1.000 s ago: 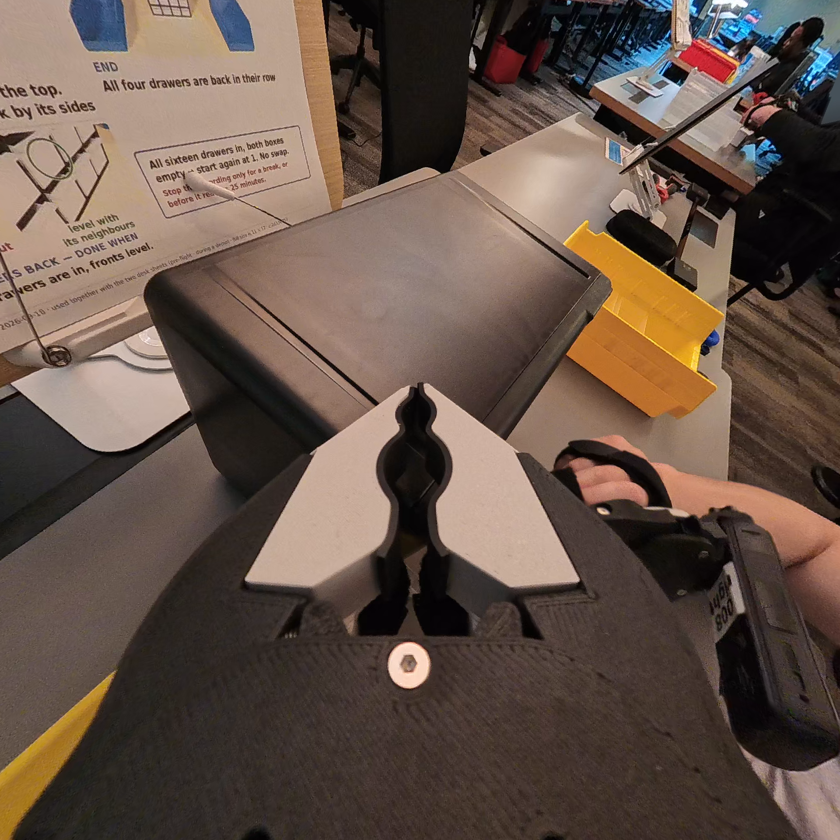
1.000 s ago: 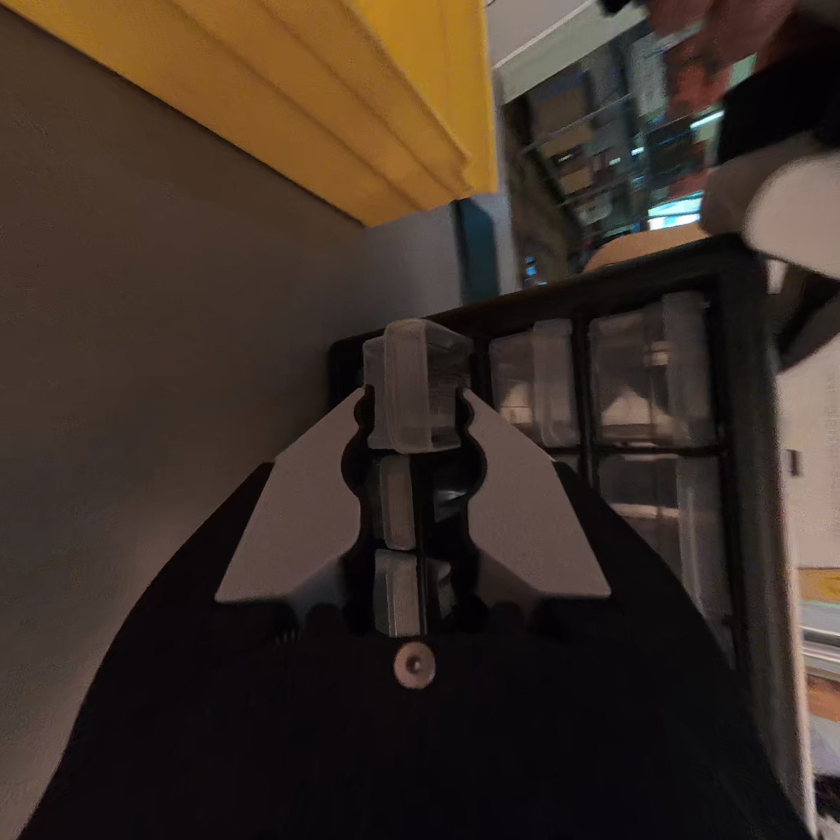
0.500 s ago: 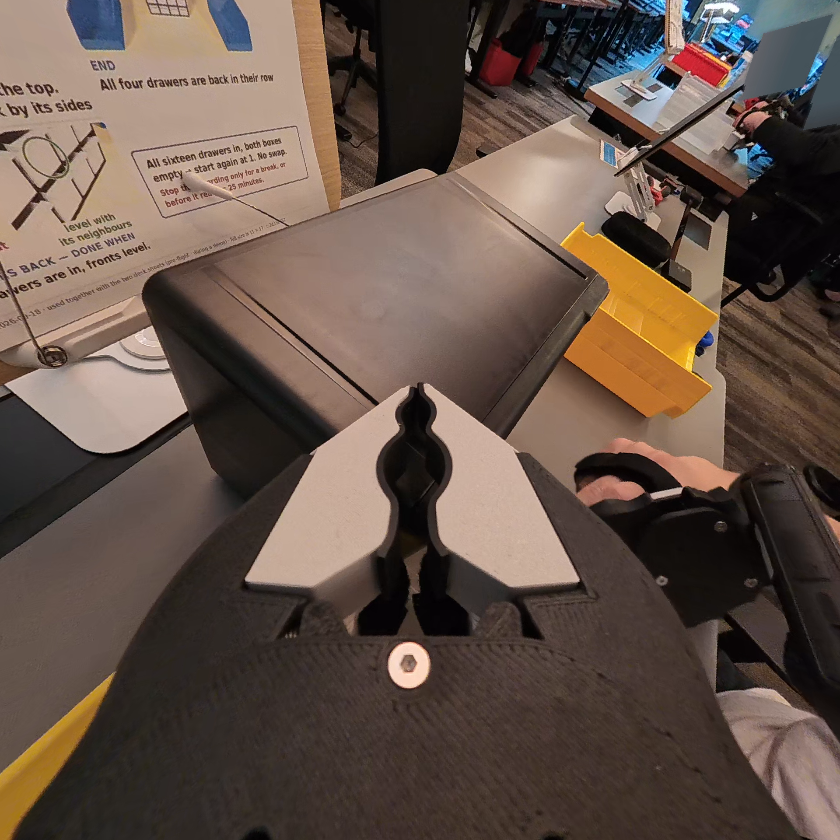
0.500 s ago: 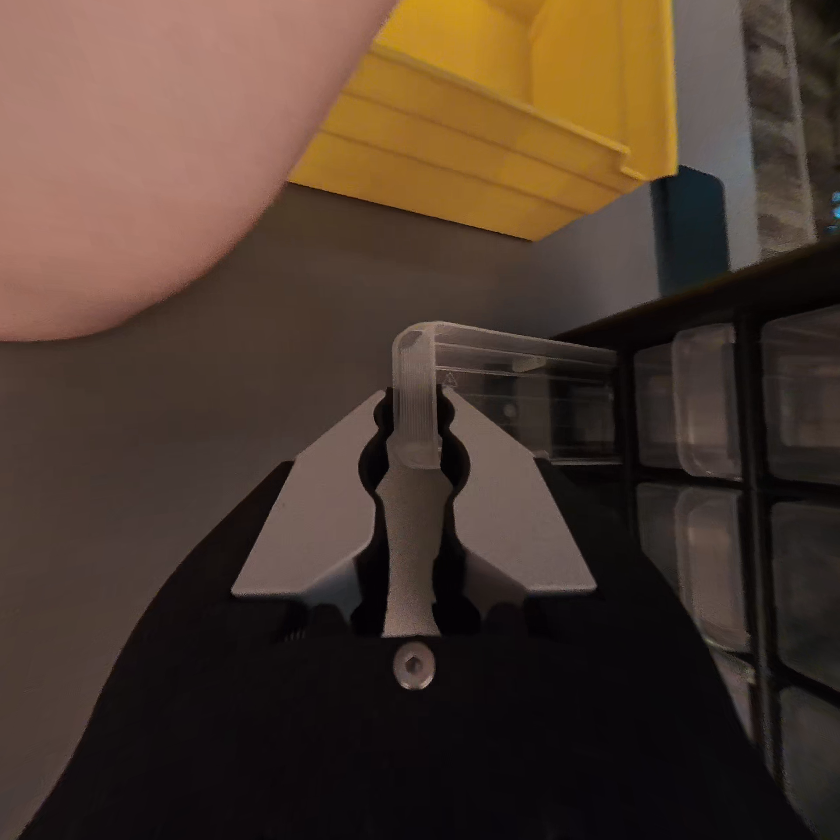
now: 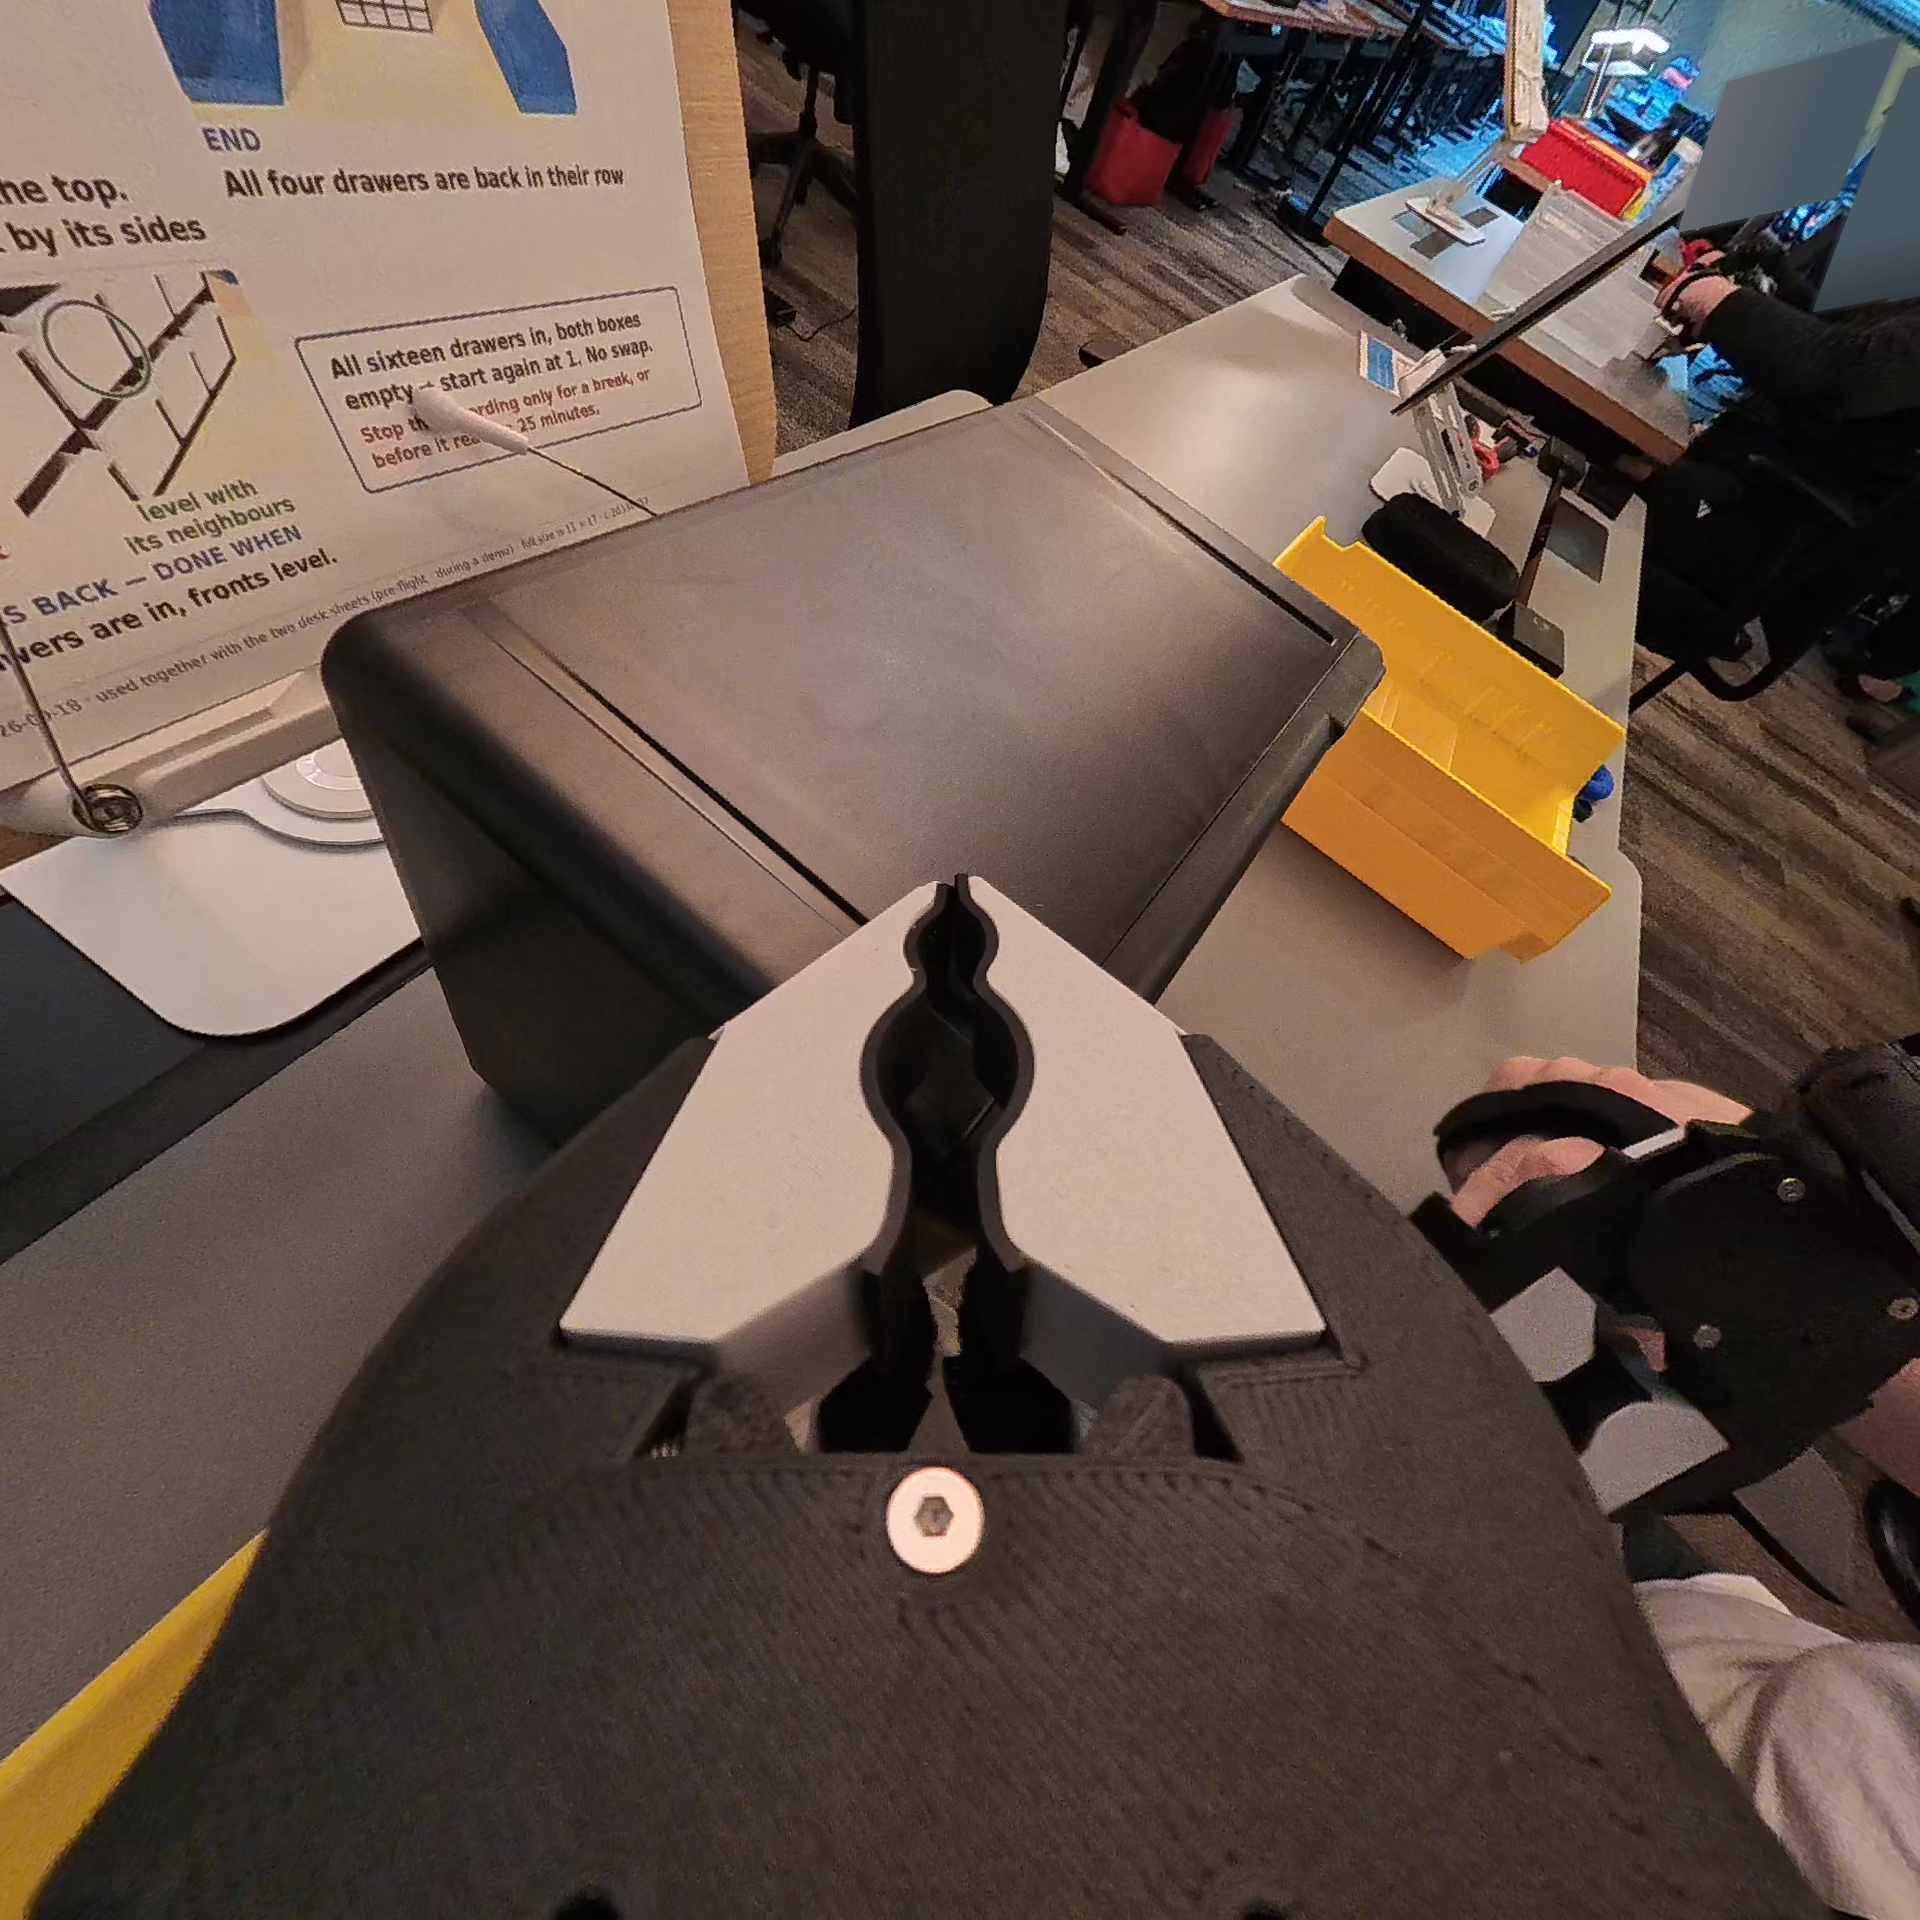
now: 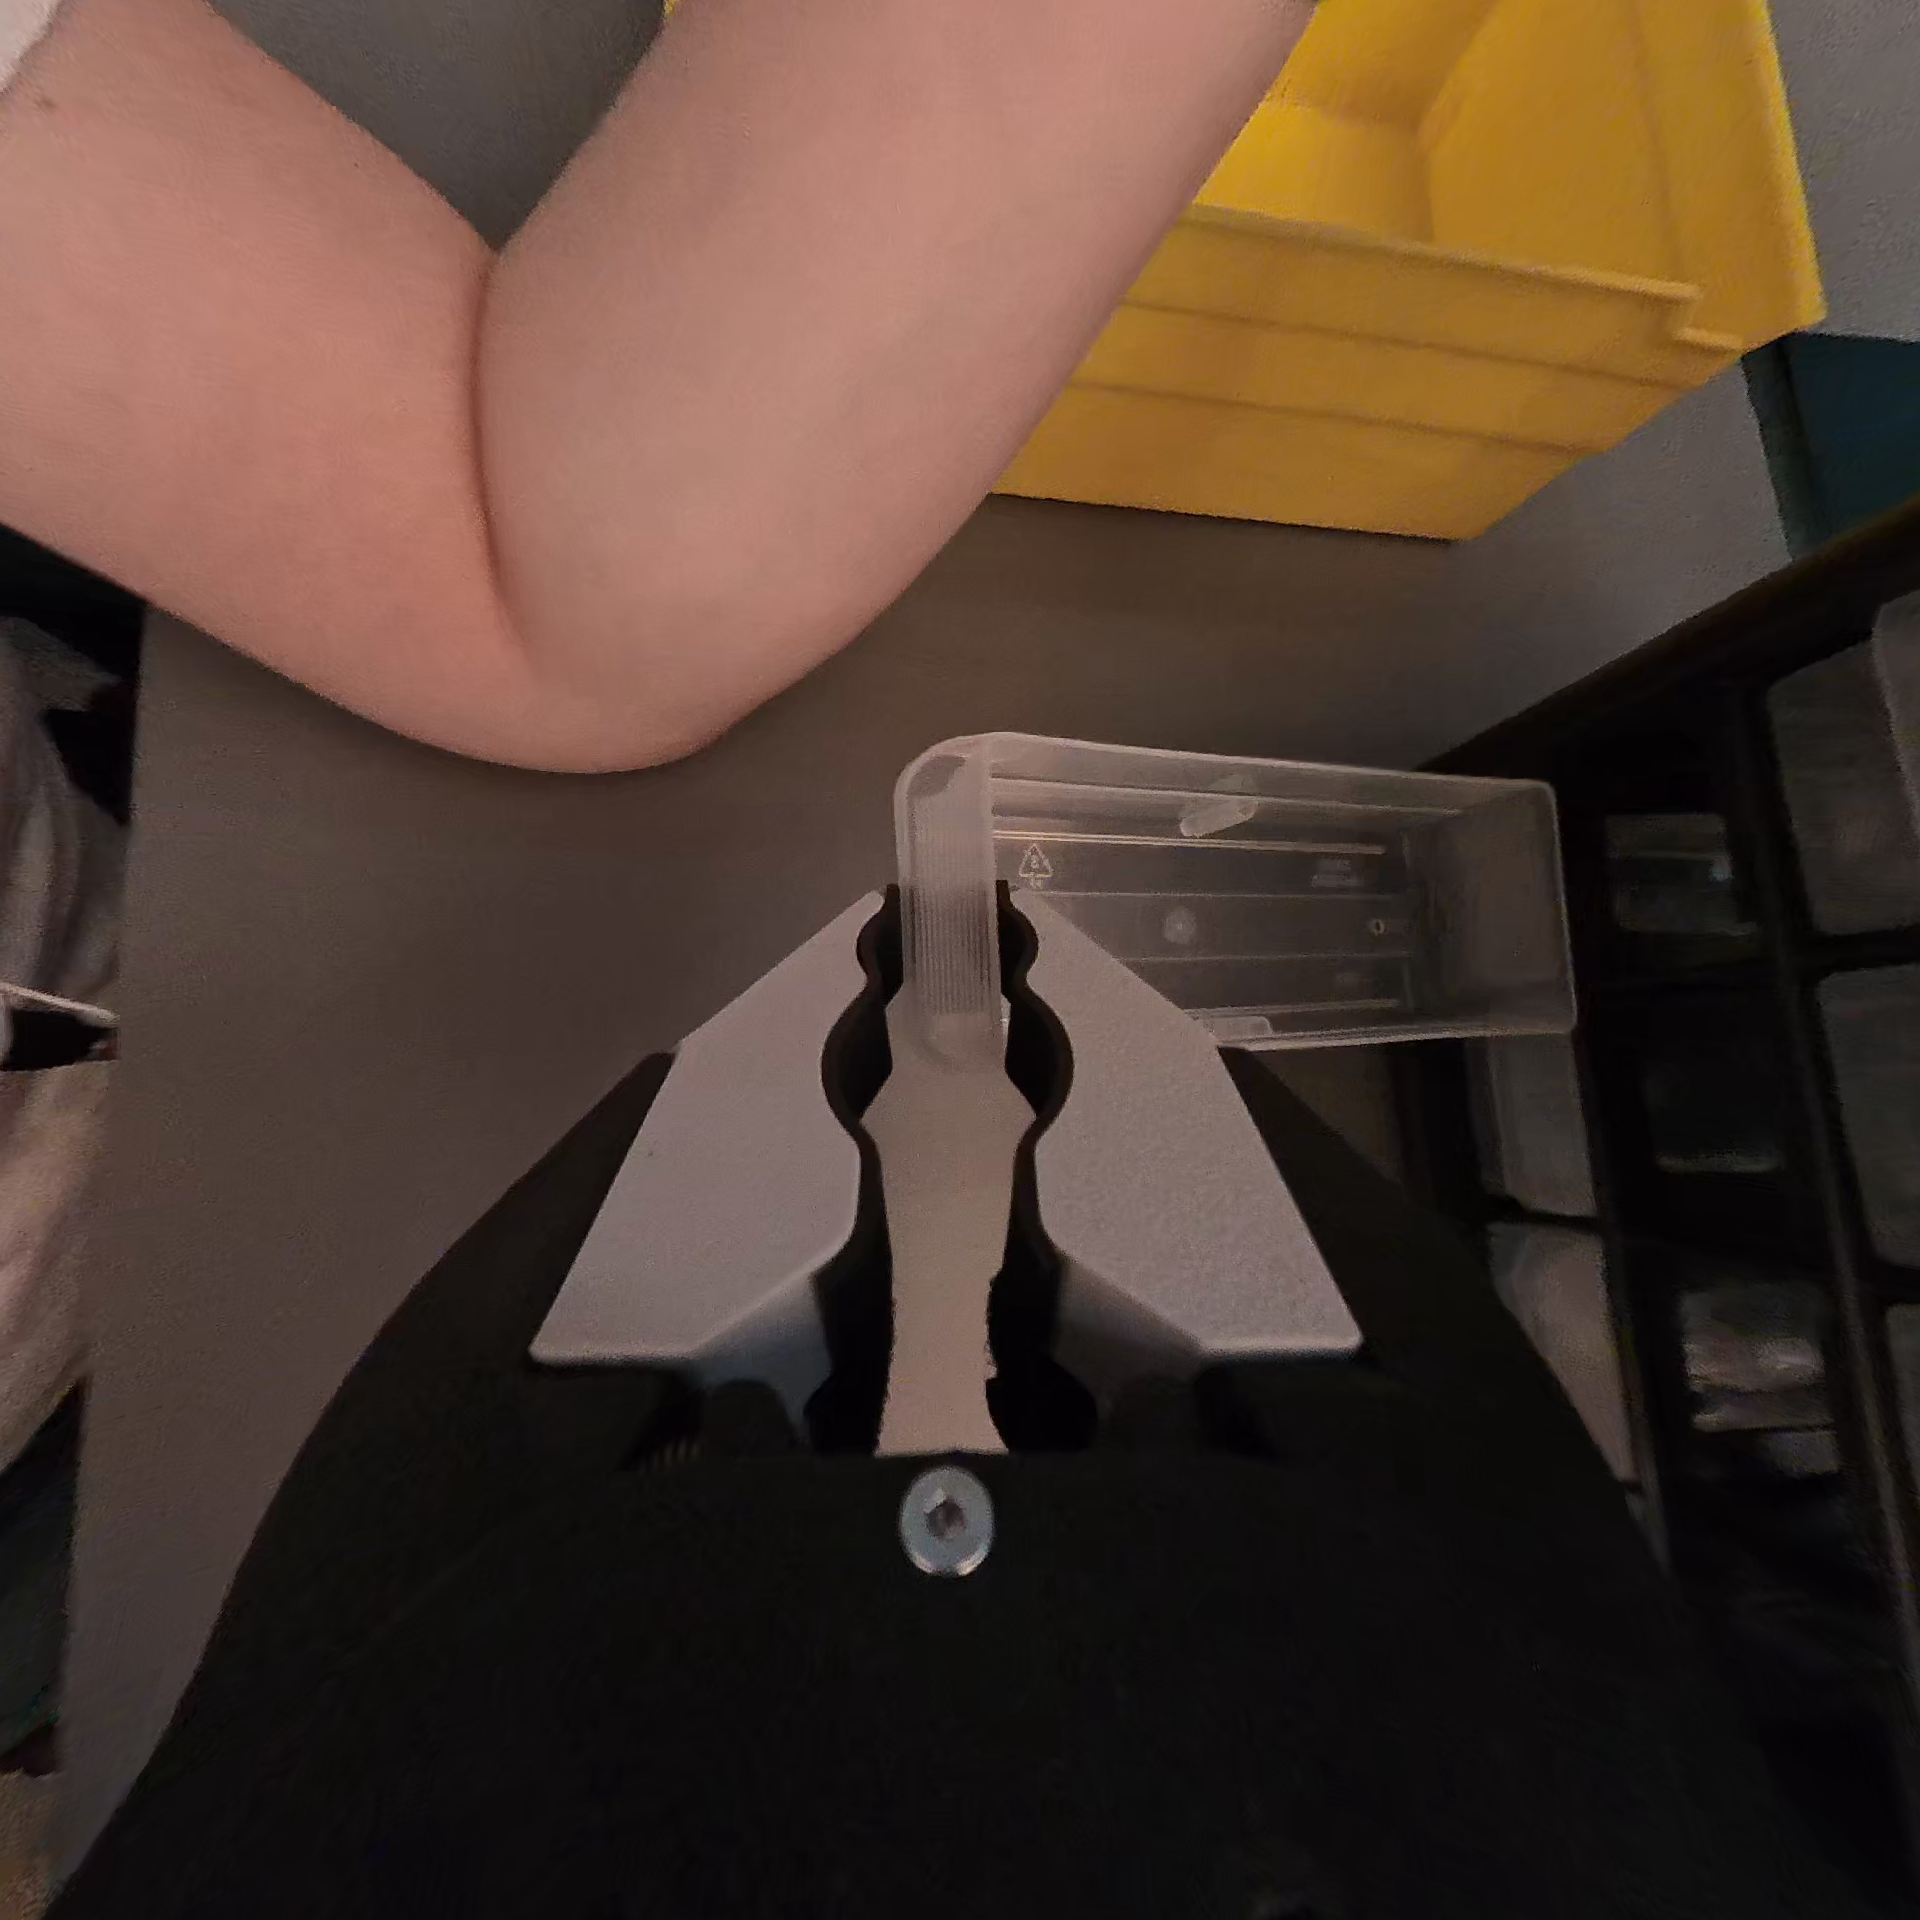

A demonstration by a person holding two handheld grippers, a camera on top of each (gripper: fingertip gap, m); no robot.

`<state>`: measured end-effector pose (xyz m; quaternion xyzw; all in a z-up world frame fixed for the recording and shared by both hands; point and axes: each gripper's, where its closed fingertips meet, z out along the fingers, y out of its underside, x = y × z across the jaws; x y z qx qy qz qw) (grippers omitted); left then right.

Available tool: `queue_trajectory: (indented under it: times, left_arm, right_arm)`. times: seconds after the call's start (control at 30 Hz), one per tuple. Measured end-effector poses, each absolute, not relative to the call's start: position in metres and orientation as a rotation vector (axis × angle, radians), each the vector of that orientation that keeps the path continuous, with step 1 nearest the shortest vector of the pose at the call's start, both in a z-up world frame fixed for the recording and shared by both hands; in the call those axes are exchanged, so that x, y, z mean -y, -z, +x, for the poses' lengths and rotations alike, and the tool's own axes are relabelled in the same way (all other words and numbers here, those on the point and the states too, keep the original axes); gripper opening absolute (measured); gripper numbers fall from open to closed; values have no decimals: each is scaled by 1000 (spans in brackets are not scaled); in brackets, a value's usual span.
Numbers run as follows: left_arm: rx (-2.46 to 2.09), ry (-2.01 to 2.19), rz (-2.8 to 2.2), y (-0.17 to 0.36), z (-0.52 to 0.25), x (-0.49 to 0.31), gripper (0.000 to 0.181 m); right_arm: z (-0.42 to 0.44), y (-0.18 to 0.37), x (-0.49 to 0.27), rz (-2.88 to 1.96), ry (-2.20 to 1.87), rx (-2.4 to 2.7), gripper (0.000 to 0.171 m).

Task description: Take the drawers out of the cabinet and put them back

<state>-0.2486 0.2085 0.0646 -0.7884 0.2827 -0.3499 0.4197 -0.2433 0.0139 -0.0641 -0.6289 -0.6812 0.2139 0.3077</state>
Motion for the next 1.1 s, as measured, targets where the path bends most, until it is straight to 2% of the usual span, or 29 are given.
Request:
queue_trajectory:
  times: [0.1,0.2,0.3,0.37,0.43,0.53,0.7,0.93,1.1]
  left_arm:
    - [-710,870,-1974,-65,-249,-208,0]
    - [-708,880,-1975,-65,-249,-208,0]
    - [-709,882,-1974,-65,-249,-208,0]
    - [-709,881,-1973,-65,-249,-208,0]
    - [-708,885,-1971,-65,-249,-208,0]
    - [-706,892,-1971,-65,-249,-208,0]
    - [-704,879,-1975,-65,-249,-208,0]
    - [-705,876,-1978,-65,-249,-209,0]
    - [-706,877,-1976,-66,-249,-208,0]
  right_arm:
    - [-220,50,5,-1703,-648,1715,15]
    - [-157,7,6,-1777,-531,1500,15]
    - [-30,-67,-16,-1841,-69,1065,14]
    - [64,-83,-16,-1969,77,785,13]
    - [132,-68,-14,-2080,78,620,13]
    - [196,-8,-20,-2235,16,466,12]
    - [230,84,-25,-2446,76,385,12]
    - [220,130,-30,-2600,-7,285,12]
    - [219,135,-42,-2606,-21,290,13]
